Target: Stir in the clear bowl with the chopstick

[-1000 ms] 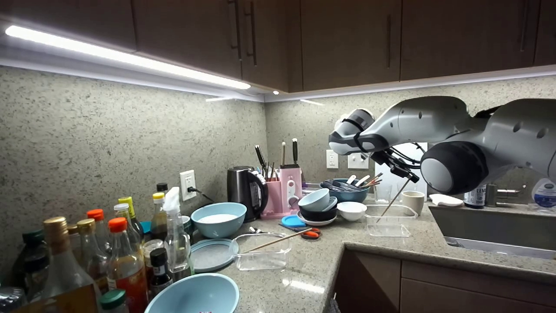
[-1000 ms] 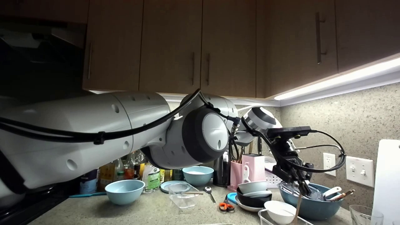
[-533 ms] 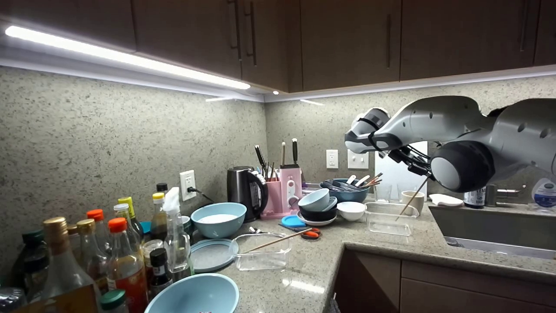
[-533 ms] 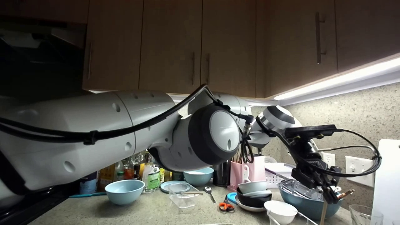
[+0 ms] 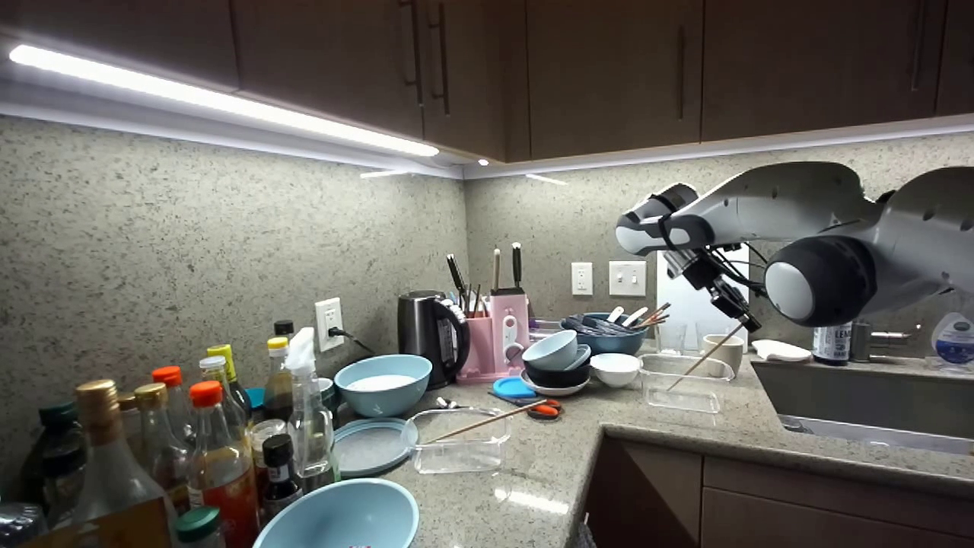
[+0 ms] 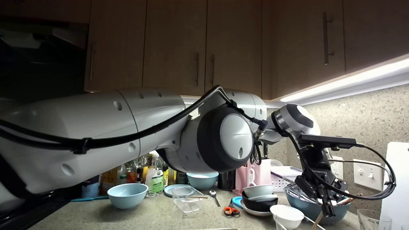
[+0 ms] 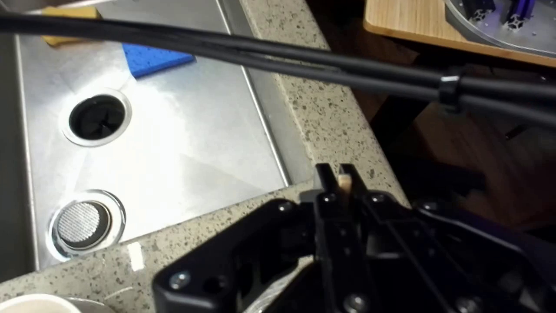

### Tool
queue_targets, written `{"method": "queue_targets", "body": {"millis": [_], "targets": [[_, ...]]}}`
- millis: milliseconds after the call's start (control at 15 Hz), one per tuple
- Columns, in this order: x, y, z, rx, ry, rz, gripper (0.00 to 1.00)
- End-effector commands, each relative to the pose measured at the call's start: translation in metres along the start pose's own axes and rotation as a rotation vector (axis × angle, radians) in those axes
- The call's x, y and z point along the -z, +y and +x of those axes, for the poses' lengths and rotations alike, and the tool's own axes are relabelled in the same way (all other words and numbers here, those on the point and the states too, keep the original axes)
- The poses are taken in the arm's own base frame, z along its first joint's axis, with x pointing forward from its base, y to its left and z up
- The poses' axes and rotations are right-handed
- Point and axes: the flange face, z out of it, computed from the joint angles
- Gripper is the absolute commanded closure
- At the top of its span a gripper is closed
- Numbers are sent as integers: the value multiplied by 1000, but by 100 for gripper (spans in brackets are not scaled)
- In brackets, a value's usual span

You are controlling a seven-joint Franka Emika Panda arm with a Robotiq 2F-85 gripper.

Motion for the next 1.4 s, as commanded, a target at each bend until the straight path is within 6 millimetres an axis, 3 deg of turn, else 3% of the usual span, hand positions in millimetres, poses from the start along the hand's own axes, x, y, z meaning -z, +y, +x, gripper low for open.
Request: {"method": "queue_targets", "body": {"millis": [0,600,667,733,867,1333], "targets": [[7,1,-2,30,133,75,98],[-21,17,7,107,190,154,98],[-25,18,7,103,183,161,93],[-27,19,8,104,179,165,68],[-31,21,8,99,177,172,67],[-32,23,3,90,177,186,25]]}}
